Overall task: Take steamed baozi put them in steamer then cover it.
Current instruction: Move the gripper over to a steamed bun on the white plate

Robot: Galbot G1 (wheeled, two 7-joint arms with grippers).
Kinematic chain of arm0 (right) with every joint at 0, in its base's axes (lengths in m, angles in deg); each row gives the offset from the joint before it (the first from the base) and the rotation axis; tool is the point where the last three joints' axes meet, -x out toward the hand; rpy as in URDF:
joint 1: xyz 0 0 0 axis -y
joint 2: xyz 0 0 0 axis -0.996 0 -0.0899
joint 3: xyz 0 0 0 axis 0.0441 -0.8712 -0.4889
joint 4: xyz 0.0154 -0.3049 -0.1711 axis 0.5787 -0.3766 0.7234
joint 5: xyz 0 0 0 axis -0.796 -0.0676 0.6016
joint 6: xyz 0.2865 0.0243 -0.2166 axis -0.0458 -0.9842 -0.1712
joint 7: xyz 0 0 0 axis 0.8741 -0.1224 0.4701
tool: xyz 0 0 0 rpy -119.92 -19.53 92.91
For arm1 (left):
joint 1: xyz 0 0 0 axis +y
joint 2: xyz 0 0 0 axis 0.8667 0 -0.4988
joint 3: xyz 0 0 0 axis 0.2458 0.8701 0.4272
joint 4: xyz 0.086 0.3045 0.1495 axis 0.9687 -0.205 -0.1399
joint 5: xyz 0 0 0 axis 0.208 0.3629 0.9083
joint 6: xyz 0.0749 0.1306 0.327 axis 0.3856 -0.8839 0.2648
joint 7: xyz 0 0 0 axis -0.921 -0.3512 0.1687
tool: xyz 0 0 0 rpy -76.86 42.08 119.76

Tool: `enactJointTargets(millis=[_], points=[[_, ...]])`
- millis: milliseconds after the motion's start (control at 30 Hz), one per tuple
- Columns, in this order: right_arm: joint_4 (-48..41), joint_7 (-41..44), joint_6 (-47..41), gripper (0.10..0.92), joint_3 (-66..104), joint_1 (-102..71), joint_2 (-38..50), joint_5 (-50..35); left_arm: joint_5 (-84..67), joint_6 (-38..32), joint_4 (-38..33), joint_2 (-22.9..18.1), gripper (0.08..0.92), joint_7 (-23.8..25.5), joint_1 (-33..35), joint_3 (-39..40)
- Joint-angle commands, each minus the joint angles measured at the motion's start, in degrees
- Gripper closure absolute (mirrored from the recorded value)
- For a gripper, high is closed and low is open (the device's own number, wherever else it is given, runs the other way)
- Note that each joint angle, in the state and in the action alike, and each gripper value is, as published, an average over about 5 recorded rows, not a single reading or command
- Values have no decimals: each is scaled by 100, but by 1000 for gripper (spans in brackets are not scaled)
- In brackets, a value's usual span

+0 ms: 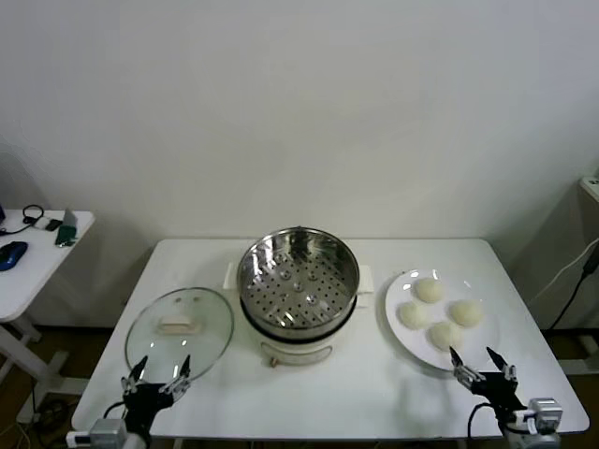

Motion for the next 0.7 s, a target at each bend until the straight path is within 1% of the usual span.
enactJointTargets(millis=[33, 67, 167, 300, 400, 500, 600, 700], points=[[-345, -70, -730, 203, -340, 1628, 813, 216, 1, 3, -31, 8, 177, 4, -3, -11], [-440, 4, -780, 203, -466, 1817, 982, 220, -4, 2, -39, 7, 177, 5, -3, -12], [-951, 509, -1049, 203, -1360, 2919, 1895, 334, -30, 0, -91, 1, 177, 8, -7, -14], [-1619, 1583, -1231, 203, -3087, 4735, 2891, 893, -40, 3, -142, -14, 177, 15, -41, 10], [-2124, 2509, -1016, 203, -4795, 6266, 3411, 1375, -33, 6, -164, -23, 177, 42, -67, 30], [-2720, 3762, -311, 203, -6556, 7911, 3661, 2140, -20, 13, -180, -9, 177, 78, -84, 47], [-3345, 4832, 357, 203, -8151, 9347, 3589, 2858, -9, 19, -181, 10, 177, 95, -96, 57], [-3857, 5627, 850, 203, -9479, 10549, 3311, 2926, -10, 21, -169, 17, 177, 103, -96, 56]])
